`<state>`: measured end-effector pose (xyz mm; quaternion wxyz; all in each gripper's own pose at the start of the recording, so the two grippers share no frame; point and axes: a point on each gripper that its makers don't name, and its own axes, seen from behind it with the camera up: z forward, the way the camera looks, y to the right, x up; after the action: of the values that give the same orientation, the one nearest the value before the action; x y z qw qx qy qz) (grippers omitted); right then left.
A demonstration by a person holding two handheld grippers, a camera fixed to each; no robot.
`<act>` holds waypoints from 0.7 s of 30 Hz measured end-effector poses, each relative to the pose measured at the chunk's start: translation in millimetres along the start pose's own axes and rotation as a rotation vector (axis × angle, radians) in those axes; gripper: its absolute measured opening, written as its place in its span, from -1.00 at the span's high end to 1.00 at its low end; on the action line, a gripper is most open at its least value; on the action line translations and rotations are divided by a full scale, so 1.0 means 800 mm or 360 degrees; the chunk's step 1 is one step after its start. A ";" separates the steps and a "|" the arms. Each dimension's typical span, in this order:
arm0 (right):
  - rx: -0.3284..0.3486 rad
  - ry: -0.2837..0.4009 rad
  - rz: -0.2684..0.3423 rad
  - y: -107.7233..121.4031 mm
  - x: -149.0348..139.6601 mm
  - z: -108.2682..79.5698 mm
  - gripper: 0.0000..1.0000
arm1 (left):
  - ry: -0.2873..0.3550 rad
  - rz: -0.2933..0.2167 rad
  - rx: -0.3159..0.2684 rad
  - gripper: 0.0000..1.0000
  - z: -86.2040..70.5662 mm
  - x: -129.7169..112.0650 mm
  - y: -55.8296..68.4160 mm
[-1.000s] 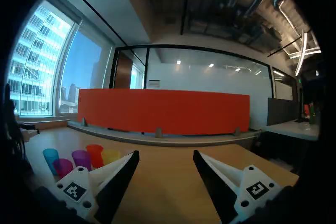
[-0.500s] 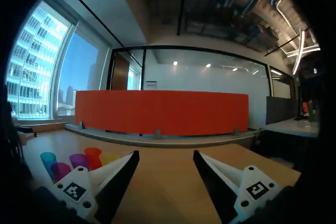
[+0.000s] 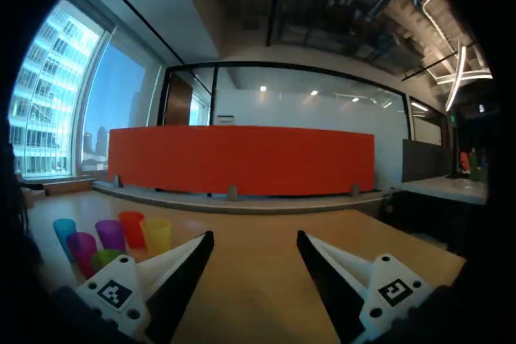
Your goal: Pour water
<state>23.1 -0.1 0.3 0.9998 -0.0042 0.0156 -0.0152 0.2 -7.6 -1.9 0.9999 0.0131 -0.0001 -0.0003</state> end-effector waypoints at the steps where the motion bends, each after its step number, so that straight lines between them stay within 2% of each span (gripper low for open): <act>1: -0.0002 -0.0003 0.0005 0.001 -0.001 0.000 -0.99 | 0.0000 0.0000 0.0000 -0.80 0.000 0.000 0.000; 21: -0.0027 -0.0051 0.0047 0.006 -0.029 0.005 -0.99 | 0.0000 0.0000 0.0000 -0.80 -0.001 0.001 0.001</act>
<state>0.4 5.5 5.0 0.9999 -0.0127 -0.0003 -0.0001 0.6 -7.1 -2.3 0.9999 0.0131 -0.0001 -0.0002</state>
